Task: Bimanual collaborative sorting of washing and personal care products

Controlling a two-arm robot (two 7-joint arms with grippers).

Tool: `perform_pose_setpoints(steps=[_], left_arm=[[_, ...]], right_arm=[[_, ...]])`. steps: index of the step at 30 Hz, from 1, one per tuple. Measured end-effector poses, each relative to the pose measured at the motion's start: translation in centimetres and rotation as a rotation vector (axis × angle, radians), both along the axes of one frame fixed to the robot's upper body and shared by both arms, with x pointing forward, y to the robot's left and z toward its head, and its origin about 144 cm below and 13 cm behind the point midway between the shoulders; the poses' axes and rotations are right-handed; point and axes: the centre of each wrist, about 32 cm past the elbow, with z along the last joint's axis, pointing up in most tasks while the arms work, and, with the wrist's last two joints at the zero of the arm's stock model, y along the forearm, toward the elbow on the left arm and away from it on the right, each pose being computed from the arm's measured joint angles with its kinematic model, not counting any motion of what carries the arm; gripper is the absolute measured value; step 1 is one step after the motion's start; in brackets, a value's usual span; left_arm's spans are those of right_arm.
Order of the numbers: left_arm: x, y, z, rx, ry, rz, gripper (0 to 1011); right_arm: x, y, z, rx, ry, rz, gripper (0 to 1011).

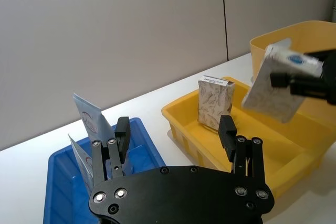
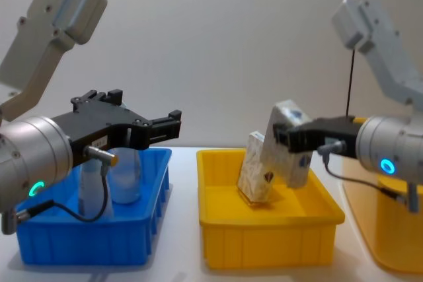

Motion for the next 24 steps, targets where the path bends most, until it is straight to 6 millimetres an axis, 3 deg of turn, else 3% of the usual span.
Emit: perform_pose_setpoints(steps=[24], left_arm=[[0.0,0.0,0.0,0.000,0.000,0.000,1001]], right_arm=[[-3.2,-2.9,3.1,-0.052,-0.158,-0.253,360]])
